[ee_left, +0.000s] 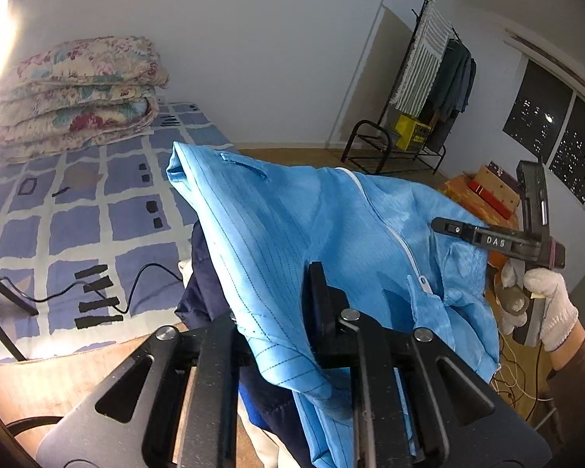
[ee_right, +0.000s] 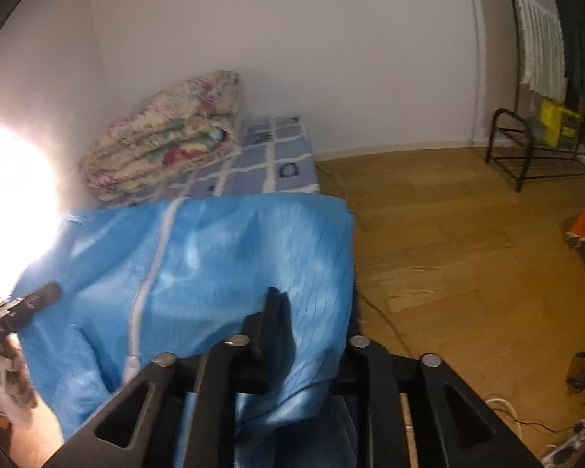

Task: Fold large clothes
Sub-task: 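Lower the jacket onto the navy stack and open both tools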

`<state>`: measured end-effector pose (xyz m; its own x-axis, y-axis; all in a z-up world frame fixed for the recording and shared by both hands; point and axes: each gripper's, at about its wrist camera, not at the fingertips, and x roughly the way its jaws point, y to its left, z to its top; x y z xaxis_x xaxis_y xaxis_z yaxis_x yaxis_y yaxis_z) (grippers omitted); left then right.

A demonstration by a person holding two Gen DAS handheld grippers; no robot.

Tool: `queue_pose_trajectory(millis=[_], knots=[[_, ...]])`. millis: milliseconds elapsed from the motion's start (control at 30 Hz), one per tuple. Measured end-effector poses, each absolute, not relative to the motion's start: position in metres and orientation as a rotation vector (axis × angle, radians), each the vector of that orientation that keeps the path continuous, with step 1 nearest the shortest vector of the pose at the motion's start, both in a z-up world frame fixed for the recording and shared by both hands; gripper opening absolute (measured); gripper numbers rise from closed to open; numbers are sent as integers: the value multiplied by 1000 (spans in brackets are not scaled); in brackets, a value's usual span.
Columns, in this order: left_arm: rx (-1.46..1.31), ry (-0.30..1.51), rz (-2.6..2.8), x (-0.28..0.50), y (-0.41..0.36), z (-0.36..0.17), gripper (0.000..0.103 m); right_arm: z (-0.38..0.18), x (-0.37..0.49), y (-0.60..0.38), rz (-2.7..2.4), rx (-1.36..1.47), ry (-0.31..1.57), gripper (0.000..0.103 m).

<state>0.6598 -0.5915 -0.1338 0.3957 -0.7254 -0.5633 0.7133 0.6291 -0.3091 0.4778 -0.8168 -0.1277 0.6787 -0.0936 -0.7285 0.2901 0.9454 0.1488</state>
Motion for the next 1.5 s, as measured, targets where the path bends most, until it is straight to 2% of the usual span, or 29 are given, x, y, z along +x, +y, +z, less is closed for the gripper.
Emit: queue_pose_trajectory(millis=[67,133,200,333,833,1200,1500], knots=[[-13,725,-901,658,-590,-135,24,-131,476,-817,-270,222,825,33],[-1,729,-893,655,-589,-135,47,-132,476,-818,-309,203,839,40],[4,720,-886,652,-586,-133,51,-133,472,-822,-354,194,853,56],[-5,706,-875,647,-578,-128,58,-129,464,-825,-387,205,843,57],[18,640,-877,590,-537,-95,58,-91,425,-789,-422,195,780,57],[40,567,-867,488,-460,-25,58,-25,354,-725,-370,202,698,57],[33,530,-857,382,-388,21,58,28,263,-656,-307,184,662,59]])
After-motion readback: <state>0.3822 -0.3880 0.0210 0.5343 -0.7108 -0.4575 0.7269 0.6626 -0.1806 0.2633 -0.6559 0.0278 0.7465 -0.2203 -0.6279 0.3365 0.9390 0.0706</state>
